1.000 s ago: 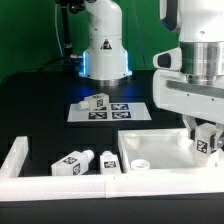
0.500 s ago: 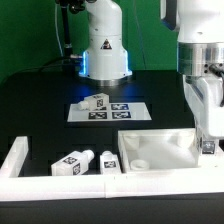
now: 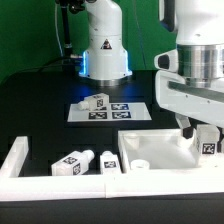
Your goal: Assemble one leg
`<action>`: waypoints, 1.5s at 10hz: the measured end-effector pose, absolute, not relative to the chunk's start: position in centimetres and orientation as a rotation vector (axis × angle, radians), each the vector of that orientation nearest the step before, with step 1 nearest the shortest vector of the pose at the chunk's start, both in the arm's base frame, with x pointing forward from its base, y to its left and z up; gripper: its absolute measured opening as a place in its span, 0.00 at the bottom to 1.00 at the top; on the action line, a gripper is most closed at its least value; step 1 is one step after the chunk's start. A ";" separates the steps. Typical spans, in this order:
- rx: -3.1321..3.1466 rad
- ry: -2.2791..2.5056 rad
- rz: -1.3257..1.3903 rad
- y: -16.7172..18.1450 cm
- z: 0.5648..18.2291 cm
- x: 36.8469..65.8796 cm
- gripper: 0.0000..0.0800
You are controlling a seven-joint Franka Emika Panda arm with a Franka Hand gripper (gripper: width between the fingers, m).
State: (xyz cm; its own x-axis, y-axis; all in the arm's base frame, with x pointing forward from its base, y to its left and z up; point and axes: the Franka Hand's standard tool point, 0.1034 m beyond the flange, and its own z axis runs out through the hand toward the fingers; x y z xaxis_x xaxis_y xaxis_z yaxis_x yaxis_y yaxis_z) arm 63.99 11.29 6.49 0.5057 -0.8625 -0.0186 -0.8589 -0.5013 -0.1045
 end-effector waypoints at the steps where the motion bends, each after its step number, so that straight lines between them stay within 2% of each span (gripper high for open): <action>1: -2.704 1.396 -0.062 11.1 6.5 64.0 0.81; 3: -2.794 1.215 -0.072 11.0 6.5 64.0 0.81; 6: -3.022 0.592 -0.129 11.6 6.5 64.1 0.81; 8: -3.014 0.631 -0.127 11.5 6.5 64.1 0.81; 9: -3.001 0.678 -0.125 11.5 6.5 64.1 0.64; 10: -2.982 0.763 -0.121 11.3 6.4 64.0 0.39; 15: -2.923 1.078 -0.120 10.1 6.4 63.9 0.38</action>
Offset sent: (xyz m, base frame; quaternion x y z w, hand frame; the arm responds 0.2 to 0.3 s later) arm 0.0000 0.0000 0.0000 0.0000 0.0000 -0.1296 0.9916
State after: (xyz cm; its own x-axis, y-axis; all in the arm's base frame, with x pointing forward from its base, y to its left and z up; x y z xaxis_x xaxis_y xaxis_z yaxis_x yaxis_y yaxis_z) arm 63.89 10.14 6.44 0.7579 -0.6492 0.0638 -0.6474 -0.7606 -0.0488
